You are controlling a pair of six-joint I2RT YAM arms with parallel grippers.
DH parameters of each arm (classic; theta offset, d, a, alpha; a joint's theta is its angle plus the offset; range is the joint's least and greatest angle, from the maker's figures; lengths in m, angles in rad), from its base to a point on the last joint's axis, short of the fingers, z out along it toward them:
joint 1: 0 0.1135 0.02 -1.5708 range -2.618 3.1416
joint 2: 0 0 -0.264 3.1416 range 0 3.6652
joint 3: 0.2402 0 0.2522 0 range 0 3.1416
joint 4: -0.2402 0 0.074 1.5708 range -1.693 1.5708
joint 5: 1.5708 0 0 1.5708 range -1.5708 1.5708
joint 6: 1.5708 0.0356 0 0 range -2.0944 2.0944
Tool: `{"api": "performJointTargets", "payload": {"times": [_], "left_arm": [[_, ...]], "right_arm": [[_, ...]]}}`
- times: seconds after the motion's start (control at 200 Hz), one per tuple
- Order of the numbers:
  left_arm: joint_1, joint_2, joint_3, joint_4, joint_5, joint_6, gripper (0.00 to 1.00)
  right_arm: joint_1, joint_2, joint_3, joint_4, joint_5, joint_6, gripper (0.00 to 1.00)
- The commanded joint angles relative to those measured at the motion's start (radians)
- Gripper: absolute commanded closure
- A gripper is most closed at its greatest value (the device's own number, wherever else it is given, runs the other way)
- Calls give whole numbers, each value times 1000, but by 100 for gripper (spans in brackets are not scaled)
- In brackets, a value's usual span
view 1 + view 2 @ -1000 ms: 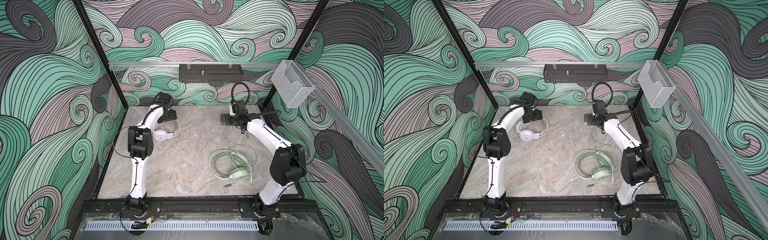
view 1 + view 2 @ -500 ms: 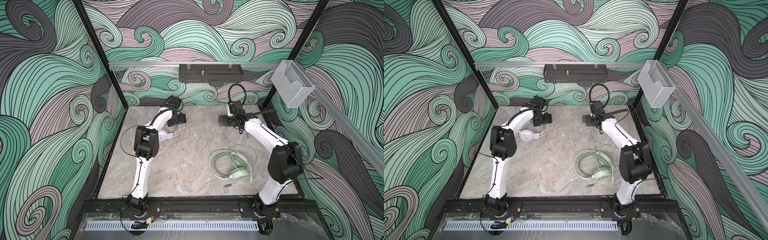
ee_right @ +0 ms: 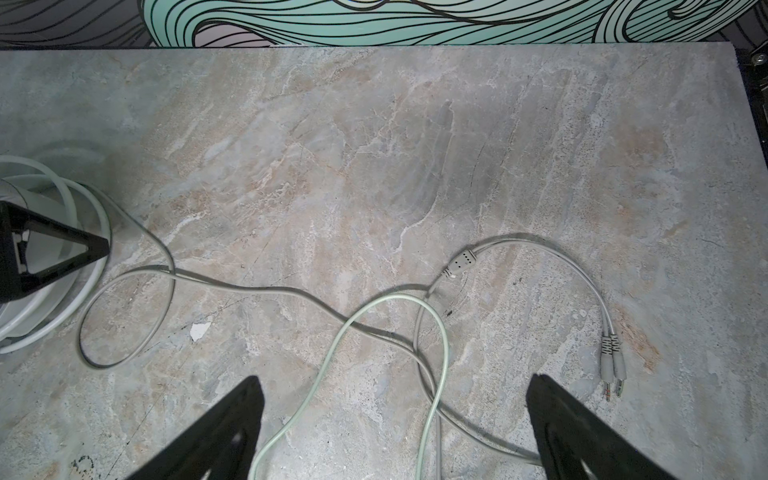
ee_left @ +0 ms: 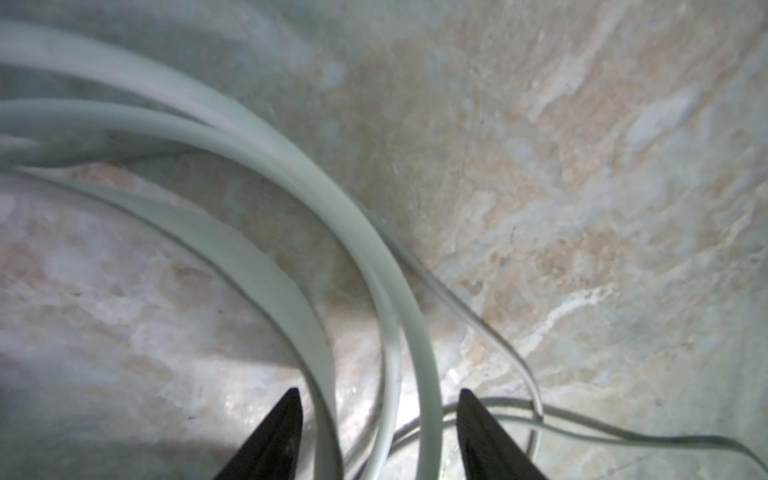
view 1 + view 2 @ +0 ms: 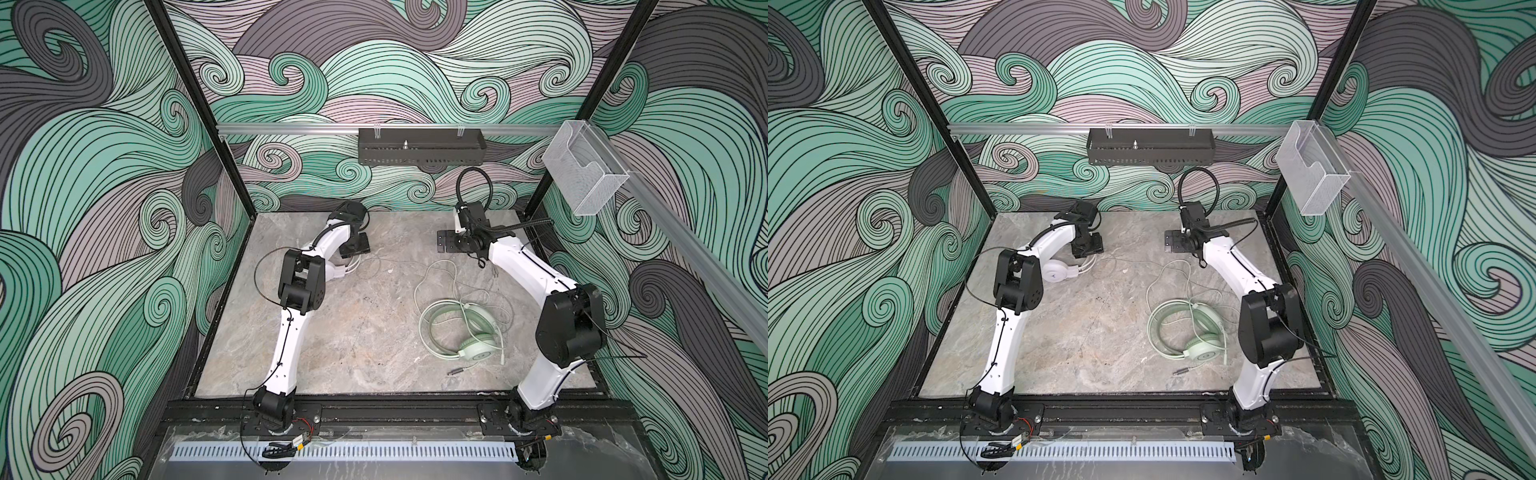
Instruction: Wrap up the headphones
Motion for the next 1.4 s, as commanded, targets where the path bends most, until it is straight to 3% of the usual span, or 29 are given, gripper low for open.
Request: {"api": "performJointTargets", "payload": {"times": [0.0, 0.215, 0.33, 0.68, 0.871, 0.986, 1.126, 1.241, 1.396], "left_arm": [[-4, 35, 38, -13, -29, -20, 46], [-4, 45, 38, -4, -30, -20, 55], [-3, 38, 38, 4, -18, -9, 70], [1, -34, 32, 12, 6, 21, 100], [4, -124, 28, -9, 42, 32, 100], [2, -217, -19, 12, 146, 48, 100], [2, -407, -248, 218, 368, 49, 100], [-8, -549, -408, 373, 534, 10, 100], [-44, -648, -515, 479, 702, -69, 100]], "right_arm": [[-1, -2, 13, -15, 21, -11, 1], [-5, 2, 27, -16, 21, -14, 1], [-6, 2, 34, -18, 22, -12, 1], [-7, 5, 73, -38, 13, 4, 1], [-9, -9, 98, -53, -4, 19, 1], [-24, -28, 110, -66, -32, 49, 1], [-69, -63, 124, -111, -77, 127, 1], [-120, -119, 97, -129, -91, 194, 1], [-168, -155, 58, -135, -135, 235, 1]]}}
